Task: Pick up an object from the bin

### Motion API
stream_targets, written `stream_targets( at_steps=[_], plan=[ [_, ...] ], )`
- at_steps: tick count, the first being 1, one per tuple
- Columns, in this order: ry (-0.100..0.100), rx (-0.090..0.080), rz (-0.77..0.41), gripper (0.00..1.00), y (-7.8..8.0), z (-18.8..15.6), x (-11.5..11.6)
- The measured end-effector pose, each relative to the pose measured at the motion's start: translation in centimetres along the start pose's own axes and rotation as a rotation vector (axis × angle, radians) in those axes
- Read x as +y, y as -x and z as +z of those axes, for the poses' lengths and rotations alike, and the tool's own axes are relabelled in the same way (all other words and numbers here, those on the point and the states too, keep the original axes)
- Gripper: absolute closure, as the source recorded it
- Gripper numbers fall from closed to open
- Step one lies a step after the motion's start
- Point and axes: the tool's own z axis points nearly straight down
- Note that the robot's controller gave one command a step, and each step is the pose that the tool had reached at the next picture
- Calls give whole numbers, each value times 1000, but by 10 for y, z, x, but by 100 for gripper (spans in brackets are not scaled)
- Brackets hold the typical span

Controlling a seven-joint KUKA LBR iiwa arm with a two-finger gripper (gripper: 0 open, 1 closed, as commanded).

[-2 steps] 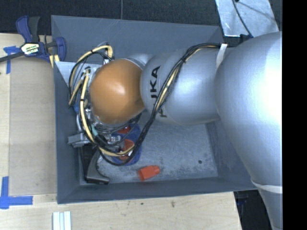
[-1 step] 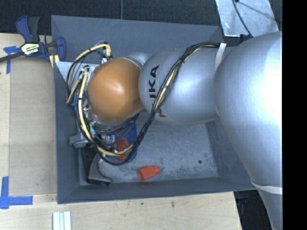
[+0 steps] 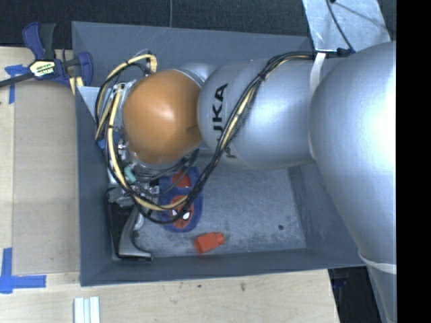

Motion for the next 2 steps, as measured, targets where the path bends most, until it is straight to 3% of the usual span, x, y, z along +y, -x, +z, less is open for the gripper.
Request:
stream_targets(
  at_steps=[1, 2],
  plan=[
    [10, 7, 3, 100, 0, -35, 0],
    [12, 7, 6, 100, -1, -40, 0]
  ],
)
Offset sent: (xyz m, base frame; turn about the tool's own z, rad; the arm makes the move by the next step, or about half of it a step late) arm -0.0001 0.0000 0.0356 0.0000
